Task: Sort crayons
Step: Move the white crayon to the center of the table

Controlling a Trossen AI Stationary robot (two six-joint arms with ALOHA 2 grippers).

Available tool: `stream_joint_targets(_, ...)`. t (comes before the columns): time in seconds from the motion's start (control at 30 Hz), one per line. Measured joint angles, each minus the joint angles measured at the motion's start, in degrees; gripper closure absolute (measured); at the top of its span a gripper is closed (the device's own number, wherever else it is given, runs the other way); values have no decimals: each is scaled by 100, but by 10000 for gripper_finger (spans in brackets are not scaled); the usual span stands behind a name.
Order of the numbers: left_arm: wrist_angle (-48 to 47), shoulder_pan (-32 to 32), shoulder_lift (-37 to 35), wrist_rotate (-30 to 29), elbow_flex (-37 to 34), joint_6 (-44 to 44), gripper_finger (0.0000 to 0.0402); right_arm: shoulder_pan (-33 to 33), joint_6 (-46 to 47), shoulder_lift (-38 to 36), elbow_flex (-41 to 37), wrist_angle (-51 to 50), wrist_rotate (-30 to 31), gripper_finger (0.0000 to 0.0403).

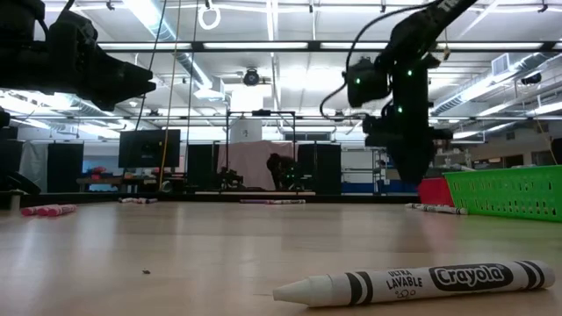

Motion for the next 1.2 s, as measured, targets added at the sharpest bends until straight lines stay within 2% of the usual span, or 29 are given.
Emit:
stream_joint_targets(0.33,-1,0,0,0,0,1,162,-415,-320,342,0,-67,-312,266)
stream_joint_targets(0.5,1,2,0,-2,0,1,162,-690,-544,637,0,137,-988,270)
stream_joint_targets(0.6,1,0,0,-2,0,1,162,-753,-627,800,21,177,-1104,276)
stream_joint_targets(0.8,-1,0,0,-1,0,0,162,-674,-693,878,20,263,-1038,307)
stream_joint_targets(1.03,-1,0,0,-2,0,0,162,-259,-807,748,3,394,-474,381)
stream_joint_targets(1.1,-1,0,-1,-2,0,1,162,-137,-862,743,213,401,-347,395)
stream_joint_targets(1.2,1,0,0,-2,0,-1,162,152,-891,735,609,335,-352,395)
